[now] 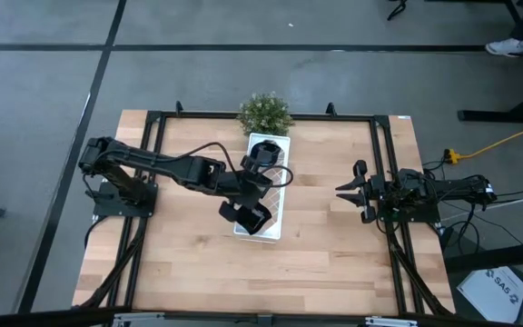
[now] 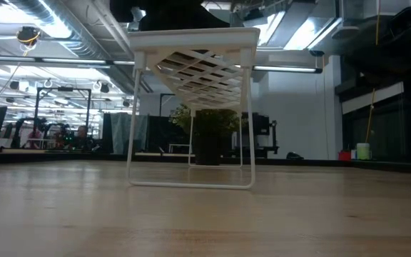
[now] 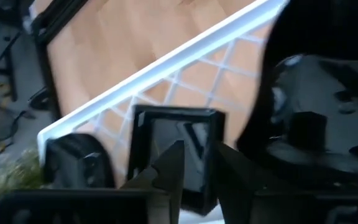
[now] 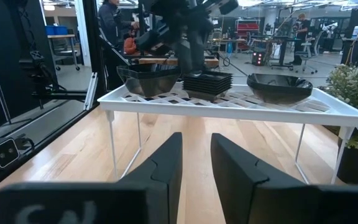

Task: Pick & Place Mini shaped plates
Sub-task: Return to Home Position

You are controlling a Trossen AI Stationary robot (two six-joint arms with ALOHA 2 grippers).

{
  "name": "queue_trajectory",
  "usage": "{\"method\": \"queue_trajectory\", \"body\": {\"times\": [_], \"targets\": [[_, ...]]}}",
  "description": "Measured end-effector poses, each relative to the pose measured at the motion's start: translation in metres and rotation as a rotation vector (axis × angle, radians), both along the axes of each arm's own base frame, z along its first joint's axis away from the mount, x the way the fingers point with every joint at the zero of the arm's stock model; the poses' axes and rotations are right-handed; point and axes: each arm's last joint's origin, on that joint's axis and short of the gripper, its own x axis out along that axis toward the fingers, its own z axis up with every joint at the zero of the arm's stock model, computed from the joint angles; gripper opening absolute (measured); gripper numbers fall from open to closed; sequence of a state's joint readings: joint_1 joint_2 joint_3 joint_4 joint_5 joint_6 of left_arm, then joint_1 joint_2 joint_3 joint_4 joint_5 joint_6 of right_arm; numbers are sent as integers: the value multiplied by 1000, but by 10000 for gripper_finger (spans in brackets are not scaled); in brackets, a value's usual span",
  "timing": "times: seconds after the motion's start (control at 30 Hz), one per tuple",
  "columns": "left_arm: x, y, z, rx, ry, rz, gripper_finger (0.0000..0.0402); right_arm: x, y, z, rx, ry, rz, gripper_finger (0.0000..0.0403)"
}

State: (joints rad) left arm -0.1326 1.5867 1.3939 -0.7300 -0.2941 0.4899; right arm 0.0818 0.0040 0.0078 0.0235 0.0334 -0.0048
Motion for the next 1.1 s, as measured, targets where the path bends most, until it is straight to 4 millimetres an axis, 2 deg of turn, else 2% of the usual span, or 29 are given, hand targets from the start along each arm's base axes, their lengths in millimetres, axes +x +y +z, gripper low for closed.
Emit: {"method": "queue_trajectory", "body": {"times": [0.2,0.43,0.57,0.67,0.73,0.8,1.1], "targets": [[-8,-4,10,124,-47,95,97,0,0,0,0,0,0,85],[-36,-11,38,190,-154,213,96,0,0,0,0,1,0,85],[-59,-10,52,80,-167,226,95,0,0,0,0,0,0,85],[-76,-10,57,-99,-131,123,97,0,0,0,0,1,0,85],[-88,-10,52,-217,-117,7,97,0,0,0,0,1,0,85],[-98,-8,44,-293,-176,-56,97,0,0,0,0,1,0,85],[-158,7,-23,-493,-521,-89,94,0,0,0,0,1,0,85]]}}
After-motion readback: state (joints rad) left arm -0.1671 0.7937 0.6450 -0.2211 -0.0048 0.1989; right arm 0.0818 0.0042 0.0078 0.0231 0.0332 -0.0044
